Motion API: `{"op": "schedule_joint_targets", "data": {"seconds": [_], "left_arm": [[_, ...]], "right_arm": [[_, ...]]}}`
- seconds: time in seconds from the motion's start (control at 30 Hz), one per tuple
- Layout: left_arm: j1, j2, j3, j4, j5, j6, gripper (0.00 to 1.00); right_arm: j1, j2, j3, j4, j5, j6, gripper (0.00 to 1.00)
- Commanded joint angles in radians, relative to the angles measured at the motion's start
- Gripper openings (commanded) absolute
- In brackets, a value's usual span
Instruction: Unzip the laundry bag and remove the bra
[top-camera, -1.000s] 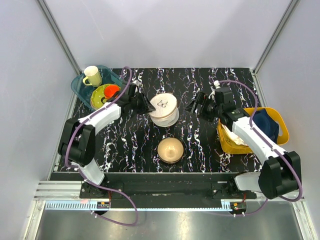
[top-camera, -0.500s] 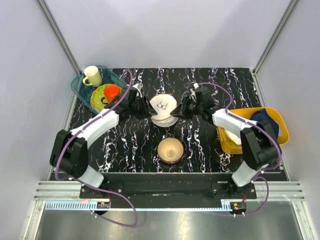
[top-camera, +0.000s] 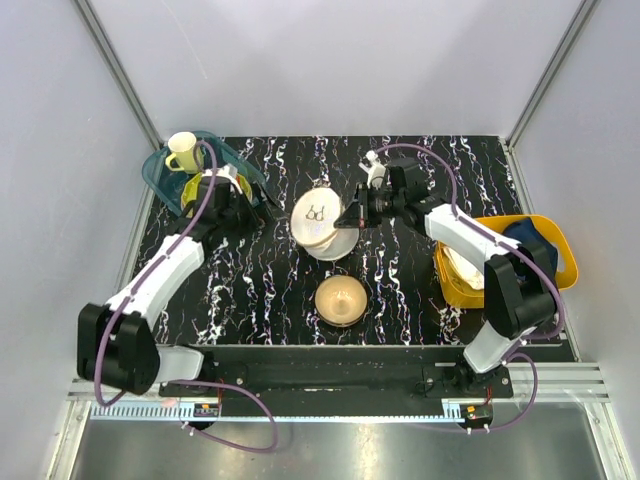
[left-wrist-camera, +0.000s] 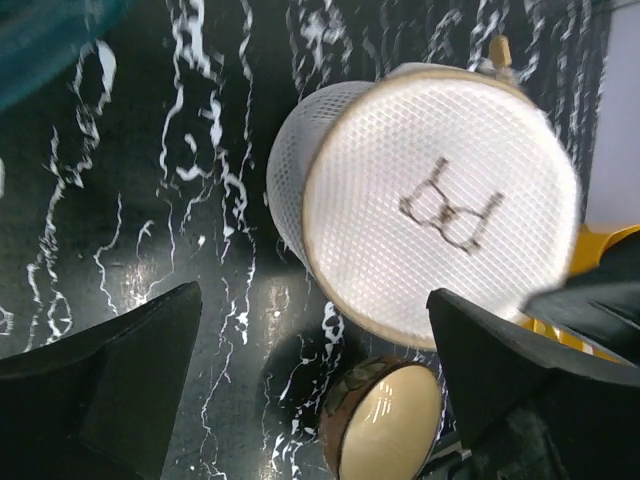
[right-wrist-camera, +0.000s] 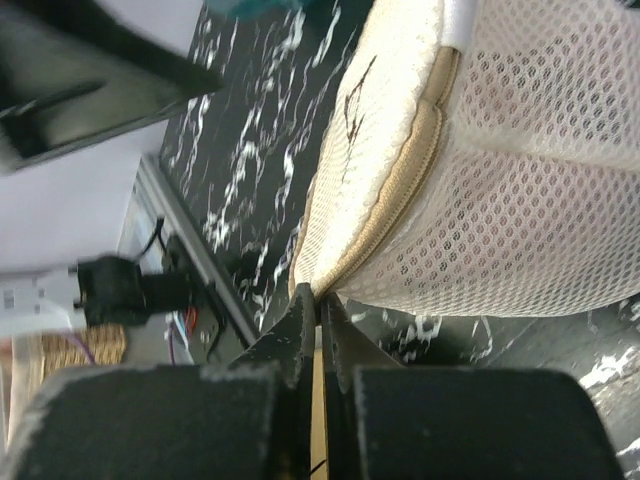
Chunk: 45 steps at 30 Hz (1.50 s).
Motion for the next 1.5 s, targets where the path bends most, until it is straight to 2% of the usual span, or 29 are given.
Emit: {"op": "schedule_joint_targets", "data": {"seconds": [0.0,0.03,0.17,0.27,0.43,0.53,0.57,0.6,0.63,0.67,0.7,0.73,0.77,0.87,0.93,0.97,1.03,1.07,1.17,1.33,1.37,1.47], "left_arm": [[0.003,0.091,-0.096,0.157,0.201,-0.065,0.99],[0.000,0.104,-0.116,0.230,0.222,-0.079,0.99],[-0.014,0.182,-0.140,0.335,0.288,-0.119,0.99],[-0.020,0.250,-0.136,0.444,0.345,-0.142,0.98],[-0.044,0.332,-0.103,0.556,0.405,-0.182,0.87],[-0.054,0.371,-0.081,0.587,0.453,-0.230,0.70],[-0.054,0.374,-0.084,0.594,0.457,-0.237,0.56],[-0.054,0.360,-0.086,0.599,0.445,-0.240,0.46],[-0.054,0.346,-0.089,0.594,0.434,-0.237,0.32],[-0.054,0.334,-0.086,0.579,0.424,-0.233,0.00],[-0.054,0.301,-0.081,0.511,0.384,-0.222,0.00],[-0.058,0.282,-0.077,0.484,0.365,-0.202,0.00],[-0.063,0.261,-0.077,0.463,0.327,-0.194,0.00],[-0.084,0.161,-0.100,0.394,0.225,-0.196,0.00],[-0.101,0.088,-0.121,0.378,0.169,-0.222,0.00],[-0.106,0.066,-0.135,0.372,0.091,-0.236,0.00],[-0.114,-0.004,-0.175,0.355,0.010,-0.307,0.00],[-0.120,-0.028,-0.195,0.355,-0.080,-0.341,0.00],[-0.166,-0.105,-0.310,0.433,-0.193,-0.458,0.00],[-0.229,-0.102,-0.360,0.502,-0.256,-0.510,0.00],[-0.227,-0.102,-0.357,0.502,-0.258,-0.509,0.00],[-0.229,-0.117,-0.356,0.493,-0.282,-0.506,0.00]], "right_arm": [[-0.001,-0.096,-0.062,-0.071,-0.166,-0.149,0.00],[-0.001,-0.121,-0.078,-0.070,-0.170,-0.157,0.00],[-0.001,-0.152,-0.140,-0.050,-0.192,-0.167,0.00],[-0.001,-0.143,-0.128,-0.050,-0.195,-0.169,0.00],[-0.001,-0.113,-0.099,-0.038,-0.199,-0.157,0.00],[-0.001,-0.082,-0.083,-0.016,-0.166,-0.118,0.00],[-0.001,-0.071,-0.073,-0.003,-0.160,-0.108,0.00],[-0.001,-0.056,-0.062,-0.001,-0.155,-0.092,0.00],[-0.001,-0.025,-0.047,-0.005,-0.152,-0.089,0.00],[-0.002,-0.010,-0.010,-0.025,-0.143,-0.085,0.00],[-0.002,0.005,0.015,-0.050,-0.086,-0.072,0.00],[-0.002,0.037,0.086,-0.089,-0.028,-0.063,0.10],[-0.004,0.053,0.121,-0.181,0.082,-0.054,0.24],[-0.005,0.053,0.184,-0.251,0.202,-0.026,0.69],[-0.007,-0.005,0.152,-0.240,0.259,0.033,0.83],[-0.005,-0.029,0.129,-0.208,0.300,0.064,0.92],[-0.007,-0.098,0.039,-0.129,0.310,0.165,0.95],[-0.007,-0.120,0.006,-0.098,0.293,0.200,0.96],[-0.007,-0.177,-0.110,0.002,0.255,0.386,0.97],[-0.007,-0.169,-0.313,0.282,0.189,0.573,0.96],[-0.007,-0.153,-0.327,0.319,0.125,0.625,0.96],[-0.002,-0.097,-0.375,0.461,0.063,0.717,0.96]]}}
